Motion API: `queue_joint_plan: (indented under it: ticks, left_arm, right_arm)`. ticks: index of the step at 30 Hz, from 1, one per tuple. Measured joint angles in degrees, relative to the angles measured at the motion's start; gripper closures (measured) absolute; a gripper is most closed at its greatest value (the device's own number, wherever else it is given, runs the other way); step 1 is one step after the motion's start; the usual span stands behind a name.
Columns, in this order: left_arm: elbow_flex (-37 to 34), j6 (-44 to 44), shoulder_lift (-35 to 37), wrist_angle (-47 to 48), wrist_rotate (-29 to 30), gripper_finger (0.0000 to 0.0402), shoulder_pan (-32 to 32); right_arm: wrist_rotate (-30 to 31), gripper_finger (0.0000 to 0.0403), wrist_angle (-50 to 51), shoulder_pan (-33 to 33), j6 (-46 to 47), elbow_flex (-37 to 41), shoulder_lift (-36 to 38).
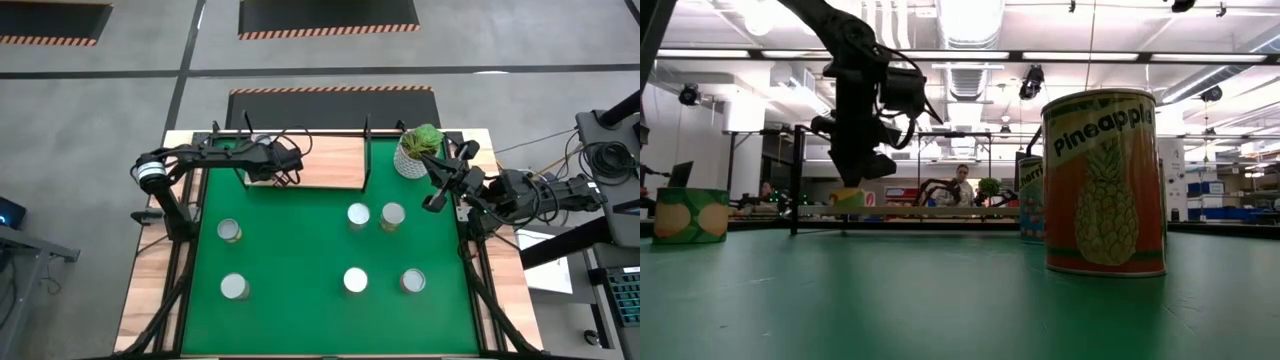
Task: Pick and place cans onto a shelf
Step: Put the canned mushroom good on the shelf
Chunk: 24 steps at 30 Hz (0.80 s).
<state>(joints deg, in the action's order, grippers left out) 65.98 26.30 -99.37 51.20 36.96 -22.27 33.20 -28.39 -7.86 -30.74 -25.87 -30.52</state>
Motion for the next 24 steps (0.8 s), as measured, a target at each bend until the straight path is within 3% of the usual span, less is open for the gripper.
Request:
queue_joint_plan:
  ticks: [24]
  left_arm:
    - [3.99,4.10,0.09,7.78,-0.04,0.0402,1.67]
  right_arm:
    - [-0.03,0.0392,0.32,0.00,0.23,0.02,0.09]
